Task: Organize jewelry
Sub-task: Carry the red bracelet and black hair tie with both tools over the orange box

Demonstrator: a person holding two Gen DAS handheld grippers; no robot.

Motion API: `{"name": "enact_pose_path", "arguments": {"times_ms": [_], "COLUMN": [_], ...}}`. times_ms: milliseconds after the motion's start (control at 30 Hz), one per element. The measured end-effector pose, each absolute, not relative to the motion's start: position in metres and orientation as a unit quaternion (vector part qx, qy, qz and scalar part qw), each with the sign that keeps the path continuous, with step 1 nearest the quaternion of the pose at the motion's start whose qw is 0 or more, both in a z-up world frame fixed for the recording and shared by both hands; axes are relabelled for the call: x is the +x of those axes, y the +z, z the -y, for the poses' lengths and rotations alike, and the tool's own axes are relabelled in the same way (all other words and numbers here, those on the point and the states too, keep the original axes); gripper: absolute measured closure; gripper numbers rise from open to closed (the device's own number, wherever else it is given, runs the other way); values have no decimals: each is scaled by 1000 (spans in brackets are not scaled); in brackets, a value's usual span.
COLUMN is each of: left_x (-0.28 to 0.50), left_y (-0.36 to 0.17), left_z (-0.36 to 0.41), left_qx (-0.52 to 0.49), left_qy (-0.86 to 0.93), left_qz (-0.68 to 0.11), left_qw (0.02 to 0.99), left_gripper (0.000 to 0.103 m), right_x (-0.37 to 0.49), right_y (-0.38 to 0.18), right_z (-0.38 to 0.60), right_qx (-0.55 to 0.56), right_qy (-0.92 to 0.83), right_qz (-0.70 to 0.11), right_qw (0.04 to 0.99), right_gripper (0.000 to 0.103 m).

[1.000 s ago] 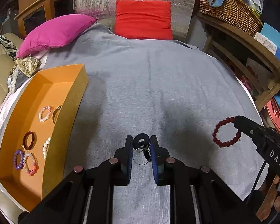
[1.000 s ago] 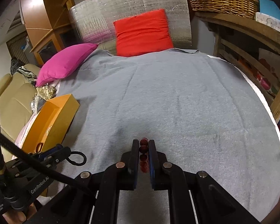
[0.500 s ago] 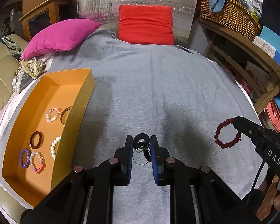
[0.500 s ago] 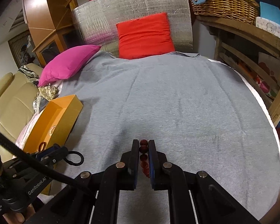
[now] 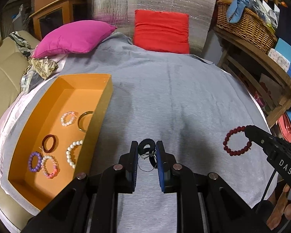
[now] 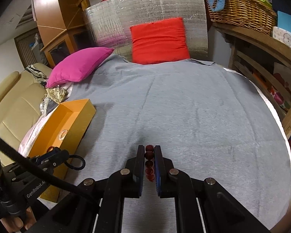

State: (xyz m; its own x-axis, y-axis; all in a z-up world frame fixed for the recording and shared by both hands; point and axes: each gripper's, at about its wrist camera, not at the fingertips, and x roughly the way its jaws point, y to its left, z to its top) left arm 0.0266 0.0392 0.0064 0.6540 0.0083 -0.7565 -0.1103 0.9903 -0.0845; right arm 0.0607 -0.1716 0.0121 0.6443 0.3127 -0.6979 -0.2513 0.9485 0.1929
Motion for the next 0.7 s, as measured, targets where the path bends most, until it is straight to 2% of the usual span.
{"name": "enact_pose_path", "arguments": {"times_ms": [700], "left_x": [14], "left_y": [11], "left_z": [-99], "left_qx": [-99], "left_qy": [77], "left_qz": [-405], "left_qw": [906], "left_gripper": [84], "right_x": [61], "right_y": [23], "right_z": [124], "right_qx": [14], "right_qy": [194], "right_qz": [-387], "right_qw": [901], "right_gripper": [93]}}
